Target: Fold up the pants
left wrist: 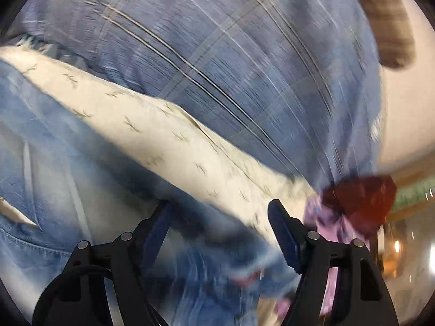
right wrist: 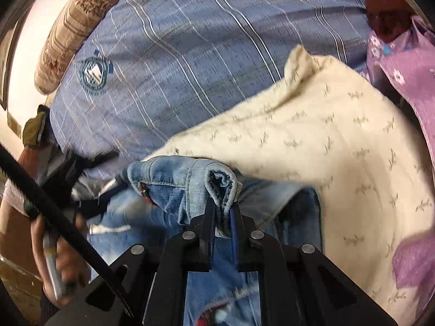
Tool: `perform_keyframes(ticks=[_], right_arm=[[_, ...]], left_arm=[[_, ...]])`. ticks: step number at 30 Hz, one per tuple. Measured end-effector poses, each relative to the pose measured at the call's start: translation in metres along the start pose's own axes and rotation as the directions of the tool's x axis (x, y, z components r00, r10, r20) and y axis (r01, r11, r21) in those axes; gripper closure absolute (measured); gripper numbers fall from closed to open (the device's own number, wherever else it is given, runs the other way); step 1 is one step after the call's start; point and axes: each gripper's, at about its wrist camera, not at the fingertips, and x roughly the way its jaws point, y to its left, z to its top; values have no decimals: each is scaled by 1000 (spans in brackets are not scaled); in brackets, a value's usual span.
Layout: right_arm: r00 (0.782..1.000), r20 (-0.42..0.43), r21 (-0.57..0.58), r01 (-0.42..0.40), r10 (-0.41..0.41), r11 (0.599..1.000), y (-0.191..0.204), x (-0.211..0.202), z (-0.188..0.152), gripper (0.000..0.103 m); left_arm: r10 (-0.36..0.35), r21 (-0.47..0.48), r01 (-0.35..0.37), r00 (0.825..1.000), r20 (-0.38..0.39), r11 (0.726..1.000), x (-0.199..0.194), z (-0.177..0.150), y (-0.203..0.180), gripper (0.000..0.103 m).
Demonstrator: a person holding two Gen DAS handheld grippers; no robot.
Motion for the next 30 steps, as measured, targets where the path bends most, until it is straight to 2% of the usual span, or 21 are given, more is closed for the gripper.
perform_keyframes(ticks=[1,3,4,7,9,10,11,13,14,19,22,24,26,27,28,30], right_arm=[[1000,-5,-6,0,0,1000,-2,-1,-3,94],[1000,-26,-1,-2,2,1000,-5,1,-4,94],[999,-33,5,-7,7,1000,-7,2,-4,94],[998,-62,1,-30,30,1000,-8,1,-8,93],[997,-77,-11,-25,24,1000,-11,-2,-16,89],[996,-82,-6,-34,34,999,-15,-5,-23,81],[996,-80,4,-47,47,999,-20,-8,-27,77],[996,-34,66,-79,82,995,-35,-22,-39,49],[994,-7,99,-106,107,989,-42,-29,-45,44],[956,42,209,-293,290,933,-57,-40,-54,41],[955,-12,255,-285,297,924,-55,-22,-52,35],[962,-91,276,-222,256,935,-53,-1,-56,35],[965,-112,279,-200,238,939,-50,10,-56,54],[973,-121,252,-163,199,954,-46,11,-54,81],[980,-129,217,-121,151,969,-42,11,-52,90],[986,-108,172,-106,126,979,-35,5,-48,92]], left_arm=[[67,-41,-68,998,-15,997,5,-1,5,31],[121,-67,-125,991,-62,990,15,-7,11,42],[120,-79,-126,990,-72,989,18,-12,16,60],[156,-88,-163,984,-85,983,15,-27,23,90],[148,-79,-152,988,-47,985,-2,-42,22,90],[162,-37,-162,987,-18,986,-12,-54,19,90],[184,6,-184,983,-1,983,-18,-68,18,90],[204,34,-204,979,-17,978,-20,-92,28,90],[198,31,-197,980,-32,980,-18,-98,35,90],[158,-12,-159,987,-28,987,-15,-109,55,90],[167,0,-167,986,-25,986,-15,-109,52,90],[165,1,-165,986,-25,986,-13,-110,51,90],[169,3,-169,985,-38,986,-11,-111,54,87],[168,8,-168,985,-45,986,-10,-109,53,84],[165,19,-164,985,-54,986,-9,-106,52,77],[154,38,-152,986,-55,988,-7,-94,48,73]])
